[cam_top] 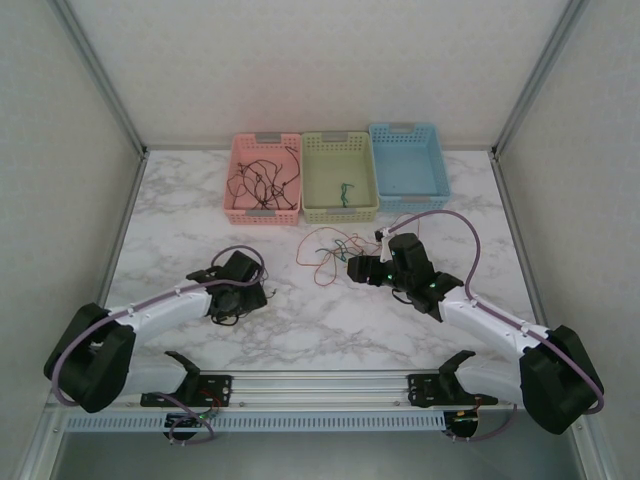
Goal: Untangle the cables
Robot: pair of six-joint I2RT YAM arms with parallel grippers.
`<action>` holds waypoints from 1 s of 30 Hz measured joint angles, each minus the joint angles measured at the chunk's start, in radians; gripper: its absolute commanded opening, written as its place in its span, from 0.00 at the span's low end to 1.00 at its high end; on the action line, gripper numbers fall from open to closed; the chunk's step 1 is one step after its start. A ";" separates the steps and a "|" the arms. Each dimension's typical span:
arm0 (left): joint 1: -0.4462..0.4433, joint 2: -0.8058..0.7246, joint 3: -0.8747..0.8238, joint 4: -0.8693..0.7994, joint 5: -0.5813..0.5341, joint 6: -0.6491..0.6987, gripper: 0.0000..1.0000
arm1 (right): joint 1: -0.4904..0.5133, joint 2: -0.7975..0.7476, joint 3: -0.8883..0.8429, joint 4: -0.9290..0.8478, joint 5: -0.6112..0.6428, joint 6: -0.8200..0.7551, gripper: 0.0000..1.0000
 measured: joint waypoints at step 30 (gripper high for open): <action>-0.001 0.128 0.182 0.154 -0.002 0.074 0.00 | 0.000 0.006 0.000 0.000 0.001 0.000 0.68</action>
